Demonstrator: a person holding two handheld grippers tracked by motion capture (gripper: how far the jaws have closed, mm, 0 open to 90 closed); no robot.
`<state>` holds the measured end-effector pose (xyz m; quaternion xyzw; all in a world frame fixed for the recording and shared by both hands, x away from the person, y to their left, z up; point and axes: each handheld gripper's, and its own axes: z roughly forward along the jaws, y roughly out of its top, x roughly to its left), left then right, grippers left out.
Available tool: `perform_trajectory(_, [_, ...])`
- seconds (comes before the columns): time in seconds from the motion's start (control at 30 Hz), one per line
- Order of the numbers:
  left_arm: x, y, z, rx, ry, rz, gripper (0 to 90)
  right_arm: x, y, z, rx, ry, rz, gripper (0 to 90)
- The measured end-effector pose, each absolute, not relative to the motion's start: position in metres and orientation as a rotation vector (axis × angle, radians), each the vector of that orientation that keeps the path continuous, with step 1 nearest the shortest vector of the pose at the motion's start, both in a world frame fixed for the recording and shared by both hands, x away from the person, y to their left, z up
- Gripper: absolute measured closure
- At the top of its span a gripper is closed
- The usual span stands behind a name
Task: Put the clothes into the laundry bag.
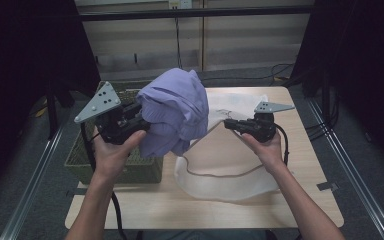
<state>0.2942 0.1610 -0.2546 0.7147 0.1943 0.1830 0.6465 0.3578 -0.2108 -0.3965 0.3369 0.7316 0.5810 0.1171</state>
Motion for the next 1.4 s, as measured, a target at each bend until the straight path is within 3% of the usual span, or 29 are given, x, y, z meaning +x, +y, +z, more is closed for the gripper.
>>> perform_trajectory(1.4, [0.308, 0.086, -0.309, 1.807, 0.393, 0.266, 73.5, 0.358, -0.211, -0.397, 0.989, 2.156, 1.713, 89.2])
